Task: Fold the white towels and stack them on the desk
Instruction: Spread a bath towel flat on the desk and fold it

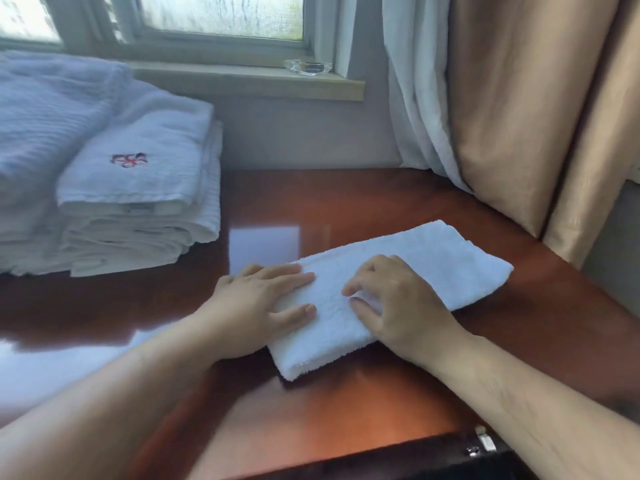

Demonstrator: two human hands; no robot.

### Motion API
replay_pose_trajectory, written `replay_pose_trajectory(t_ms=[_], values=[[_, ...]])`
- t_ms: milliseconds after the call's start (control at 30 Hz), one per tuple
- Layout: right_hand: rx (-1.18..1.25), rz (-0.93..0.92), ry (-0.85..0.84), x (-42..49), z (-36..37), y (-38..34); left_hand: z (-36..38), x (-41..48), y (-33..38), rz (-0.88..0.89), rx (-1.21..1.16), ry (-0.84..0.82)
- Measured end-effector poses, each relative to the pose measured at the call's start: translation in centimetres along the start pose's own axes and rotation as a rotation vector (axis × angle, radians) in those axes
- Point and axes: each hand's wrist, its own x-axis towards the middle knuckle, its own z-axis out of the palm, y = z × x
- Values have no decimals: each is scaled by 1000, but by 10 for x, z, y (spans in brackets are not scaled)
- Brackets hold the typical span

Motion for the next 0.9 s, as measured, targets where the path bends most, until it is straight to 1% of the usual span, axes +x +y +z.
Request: replay_pose_trajectory(t_ms=[100,167,267,333,400,467,500,567,600,667,767,833,900], values=[[91,49,-93,-3,12,-32,-10,-27,-12,-22,1,-15],[124,46,-127,-6,18,-45,-11,-54,-22,-21,25,4],[126,-74,-205,-14,21,-59,-5,-99,-34,13,-49,13],[124,-111,-334,-20,21,-63,-3,-125,-41,44,-70,-3],[91,-144,-449,-28,21,-65,2,-144,-45,64,-16,6],[19,-214,-512,-37,22,-68,8,-154,-43,64,18,80],[-18,-246,-515,-41,23,-71,10,-158,-41,63,25,127],[-69,-254,-462,-50,28,-82,14,-166,-37,67,41,176],[-75,-242,-408,-55,32,-89,15,-170,-35,70,54,182],[-85,-225,-267,-67,38,-105,19,-180,-31,75,90,200],[-47,-251,-42,-81,47,-116,26,-193,-26,73,138,299],[10,-283,19,-82,47,-114,29,-197,-24,72,163,358],[57,-299,2,-76,43,-108,25,-196,-24,84,191,403]])
